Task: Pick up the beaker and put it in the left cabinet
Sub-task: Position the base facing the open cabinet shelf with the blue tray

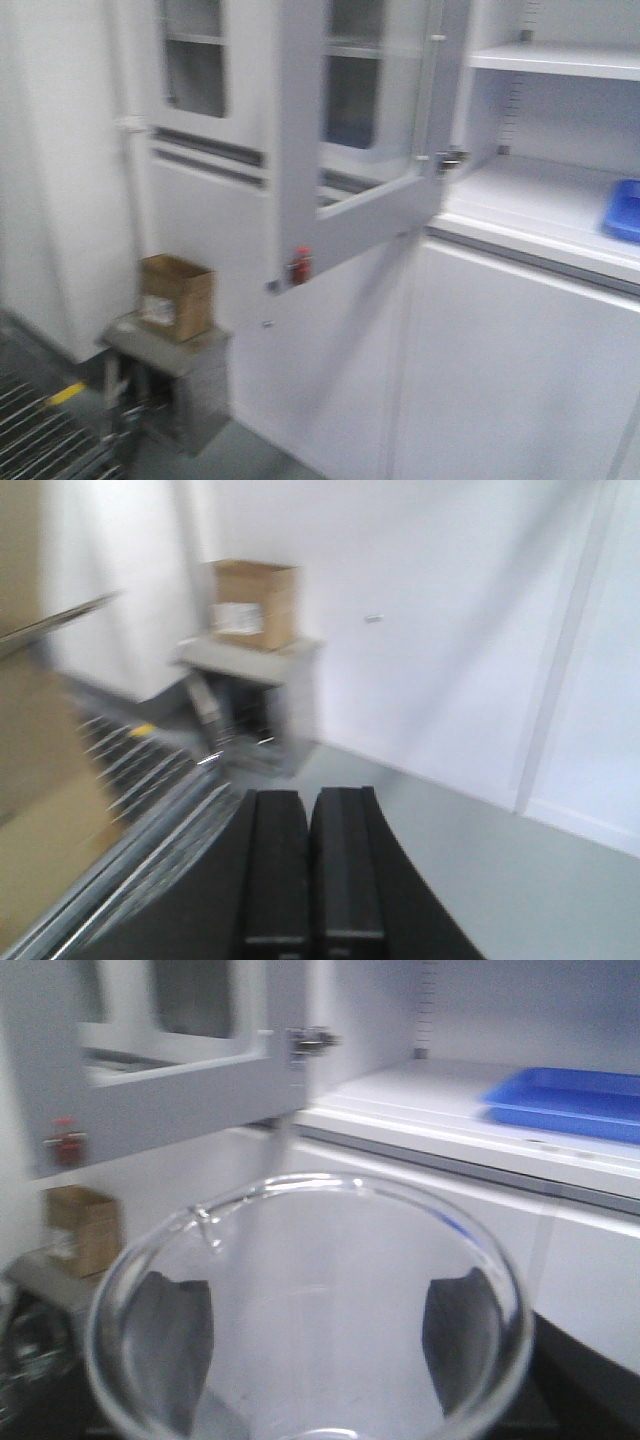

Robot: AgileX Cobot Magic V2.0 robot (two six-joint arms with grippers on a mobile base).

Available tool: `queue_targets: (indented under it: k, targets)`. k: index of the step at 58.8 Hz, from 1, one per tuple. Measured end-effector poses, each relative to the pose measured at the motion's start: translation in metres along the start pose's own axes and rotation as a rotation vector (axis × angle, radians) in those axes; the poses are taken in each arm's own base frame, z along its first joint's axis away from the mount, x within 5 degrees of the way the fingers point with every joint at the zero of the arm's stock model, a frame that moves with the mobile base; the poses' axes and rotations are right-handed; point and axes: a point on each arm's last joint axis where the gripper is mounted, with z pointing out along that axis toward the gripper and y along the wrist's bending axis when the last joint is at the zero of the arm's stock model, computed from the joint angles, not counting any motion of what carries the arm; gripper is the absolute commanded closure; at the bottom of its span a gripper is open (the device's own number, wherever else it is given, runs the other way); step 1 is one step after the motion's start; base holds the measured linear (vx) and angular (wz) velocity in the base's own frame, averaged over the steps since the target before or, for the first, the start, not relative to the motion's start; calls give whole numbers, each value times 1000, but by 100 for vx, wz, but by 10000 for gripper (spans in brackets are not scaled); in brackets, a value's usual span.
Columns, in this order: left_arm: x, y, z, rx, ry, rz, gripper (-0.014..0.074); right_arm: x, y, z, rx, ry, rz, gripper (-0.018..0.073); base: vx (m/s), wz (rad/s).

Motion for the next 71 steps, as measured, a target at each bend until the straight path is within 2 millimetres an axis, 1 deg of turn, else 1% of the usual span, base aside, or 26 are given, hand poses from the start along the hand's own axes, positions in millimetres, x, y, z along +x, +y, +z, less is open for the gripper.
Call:
queue_targets:
  k: [15,30,50,71]
  targets:
    - [0,0,0,0,0,0,593,0,0,0,0,0,0,564,31,-81]
    - [0,0,0,0,0,0,593,0,0,0,0,0,0,564,29,-54]
    - [0,0,0,0,0,0,593,0,0,0,0,0,0,564,30,-35]
    - [0,0,0,0,0,0,593,0,0,0,0,0,0,564,33,-12]
